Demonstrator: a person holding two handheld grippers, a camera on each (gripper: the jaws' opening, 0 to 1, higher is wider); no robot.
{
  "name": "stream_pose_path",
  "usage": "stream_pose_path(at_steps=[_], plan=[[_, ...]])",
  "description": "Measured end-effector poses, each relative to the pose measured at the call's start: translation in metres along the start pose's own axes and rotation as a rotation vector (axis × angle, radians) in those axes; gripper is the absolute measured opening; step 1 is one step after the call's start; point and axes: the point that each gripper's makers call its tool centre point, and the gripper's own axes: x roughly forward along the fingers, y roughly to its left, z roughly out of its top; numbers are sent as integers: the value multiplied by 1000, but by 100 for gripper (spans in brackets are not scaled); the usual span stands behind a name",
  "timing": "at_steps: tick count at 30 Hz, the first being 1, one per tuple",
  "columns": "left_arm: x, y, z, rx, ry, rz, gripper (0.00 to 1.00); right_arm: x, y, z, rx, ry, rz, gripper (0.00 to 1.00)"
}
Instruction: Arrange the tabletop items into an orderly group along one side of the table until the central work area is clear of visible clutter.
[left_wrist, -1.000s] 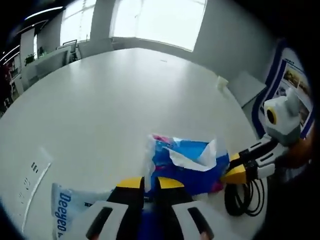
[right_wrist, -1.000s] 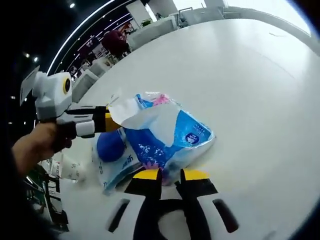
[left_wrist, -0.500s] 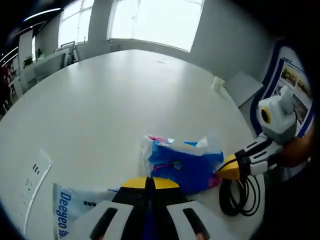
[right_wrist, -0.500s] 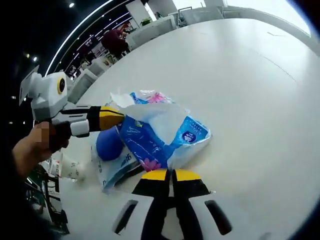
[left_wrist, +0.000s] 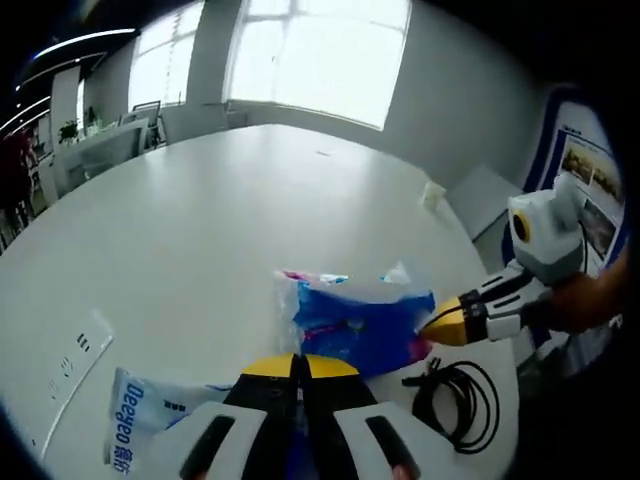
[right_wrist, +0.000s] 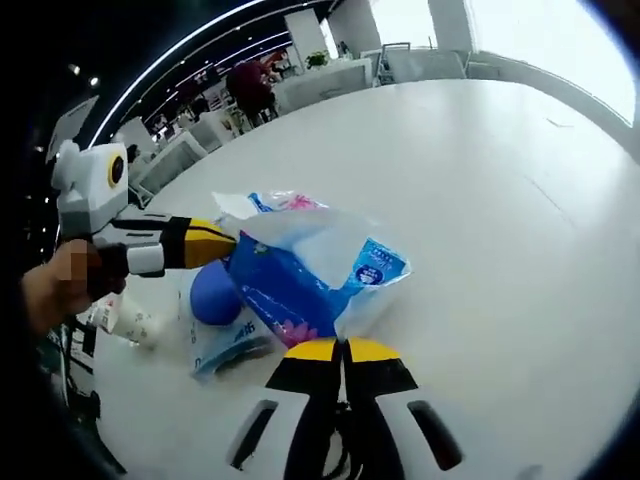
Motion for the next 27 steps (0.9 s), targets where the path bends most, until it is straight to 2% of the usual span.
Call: stream_pose_path(at_steps=[3, 5, 6, 12, 17, 23, 25, 27], plan=[[-2, -5, 1, -32, -26, 17, 0, -1, -7, 4, -48, -6, -9, 0], [-4, -11, 1, -44, -37, 28, 0, -2, -13, 4, -110, -2, -17, 0], [-4, -13, -1, -74, -41, 40, 0, -2, -14, 3, -124, 0, -21, 0], [-3, -26, -7, -91, -53, 95, 0, -3, -24, 3, -147, -7, -31, 0], [-3, -36, -10, -123, -79, 126, 0, -5, -36, 10, -175, -47, -33, 0], [-6, -45, -8, -137, -107, 160, 0, -9, -40, 19, -213, -88, -26, 0], [-8, -48, -7, -147, -119, 166, 0, -9, -40, 23, -239, -85, -22, 0], [-9, -49, -7, -156, -124, 175, 0, -8, -41, 33, -322, -77, -8, 0]])
